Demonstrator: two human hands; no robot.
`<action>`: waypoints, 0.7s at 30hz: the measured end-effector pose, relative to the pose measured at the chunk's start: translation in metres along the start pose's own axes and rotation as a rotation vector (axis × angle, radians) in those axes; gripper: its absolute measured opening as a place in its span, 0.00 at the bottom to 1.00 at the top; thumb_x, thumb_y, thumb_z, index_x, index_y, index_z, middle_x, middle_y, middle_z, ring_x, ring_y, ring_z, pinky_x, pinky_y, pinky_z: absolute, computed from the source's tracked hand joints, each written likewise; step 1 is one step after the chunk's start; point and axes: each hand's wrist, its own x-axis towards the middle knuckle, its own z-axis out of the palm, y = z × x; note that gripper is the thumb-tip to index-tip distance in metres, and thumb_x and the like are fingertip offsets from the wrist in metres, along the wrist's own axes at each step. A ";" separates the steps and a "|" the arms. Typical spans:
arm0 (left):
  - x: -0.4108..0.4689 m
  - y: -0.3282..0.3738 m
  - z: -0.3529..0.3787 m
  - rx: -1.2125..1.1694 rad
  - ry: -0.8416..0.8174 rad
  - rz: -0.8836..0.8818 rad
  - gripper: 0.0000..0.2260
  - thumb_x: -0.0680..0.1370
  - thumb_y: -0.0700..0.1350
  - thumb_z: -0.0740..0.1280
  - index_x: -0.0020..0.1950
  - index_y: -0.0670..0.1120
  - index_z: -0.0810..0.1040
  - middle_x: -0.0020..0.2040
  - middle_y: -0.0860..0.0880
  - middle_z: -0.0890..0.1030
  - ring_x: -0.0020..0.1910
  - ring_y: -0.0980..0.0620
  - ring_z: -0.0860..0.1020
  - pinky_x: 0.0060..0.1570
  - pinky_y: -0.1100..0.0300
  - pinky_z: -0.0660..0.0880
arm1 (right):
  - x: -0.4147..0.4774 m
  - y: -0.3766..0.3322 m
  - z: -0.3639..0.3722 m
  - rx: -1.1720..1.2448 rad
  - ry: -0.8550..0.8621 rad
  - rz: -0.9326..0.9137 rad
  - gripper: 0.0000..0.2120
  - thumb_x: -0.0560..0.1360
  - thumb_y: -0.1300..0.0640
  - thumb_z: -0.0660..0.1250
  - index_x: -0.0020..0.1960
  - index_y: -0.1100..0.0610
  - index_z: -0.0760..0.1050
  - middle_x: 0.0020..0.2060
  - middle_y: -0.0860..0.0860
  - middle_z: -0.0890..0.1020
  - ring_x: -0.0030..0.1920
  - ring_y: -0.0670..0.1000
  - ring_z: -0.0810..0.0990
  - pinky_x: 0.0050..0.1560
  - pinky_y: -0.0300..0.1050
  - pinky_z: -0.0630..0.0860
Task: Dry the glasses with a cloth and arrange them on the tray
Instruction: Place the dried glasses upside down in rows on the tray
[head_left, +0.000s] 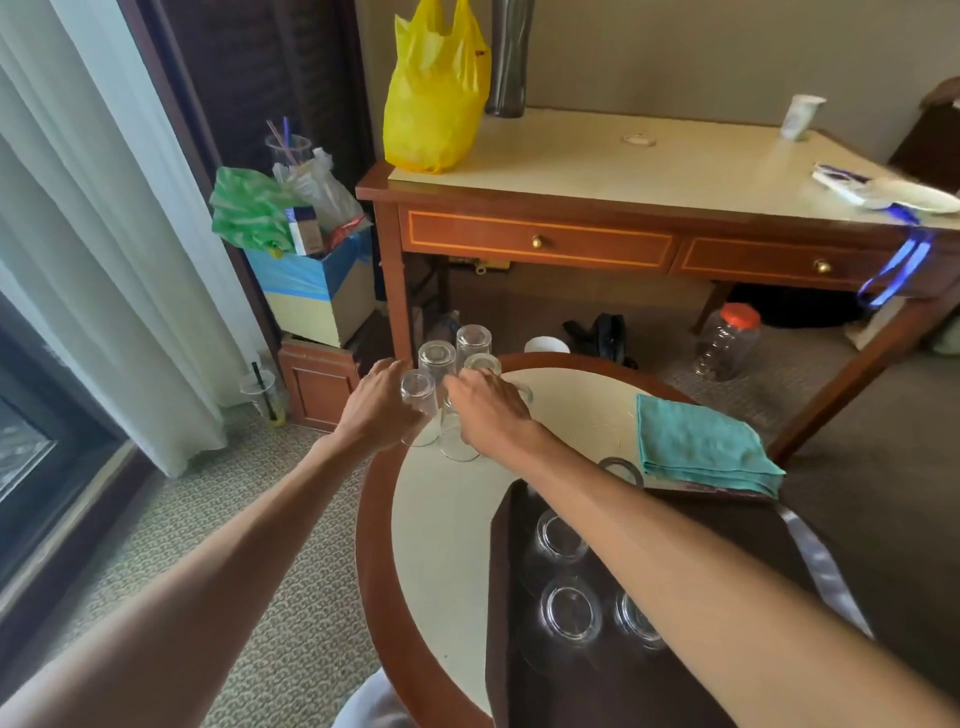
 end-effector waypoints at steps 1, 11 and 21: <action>-0.001 0.000 0.003 -0.007 0.004 0.004 0.33 0.74 0.43 0.76 0.77 0.43 0.70 0.74 0.43 0.72 0.70 0.42 0.73 0.66 0.51 0.69 | 0.001 0.002 0.001 0.026 0.001 0.000 0.17 0.76 0.70 0.65 0.64 0.60 0.72 0.59 0.58 0.76 0.58 0.58 0.77 0.45 0.45 0.68; -0.012 -0.005 0.004 0.021 0.076 -0.014 0.25 0.76 0.49 0.76 0.71 0.45 0.77 0.65 0.43 0.77 0.61 0.42 0.78 0.54 0.53 0.72 | -0.007 -0.002 0.018 0.217 -0.028 0.006 0.17 0.72 0.68 0.73 0.59 0.60 0.75 0.57 0.57 0.75 0.54 0.56 0.78 0.53 0.48 0.79; -0.065 -0.014 -0.007 0.080 0.001 -0.069 0.23 0.73 0.51 0.78 0.65 0.47 0.80 0.60 0.48 0.77 0.56 0.47 0.77 0.51 0.54 0.76 | -0.046 -0.016 0.004 0.268 -0.073 0.034 0.22 0.70 0.63 0.78 0.60 0.59 0.74 0.55 0.57 0.79 0.52 0.57 0.81 0.52 0.53 0.81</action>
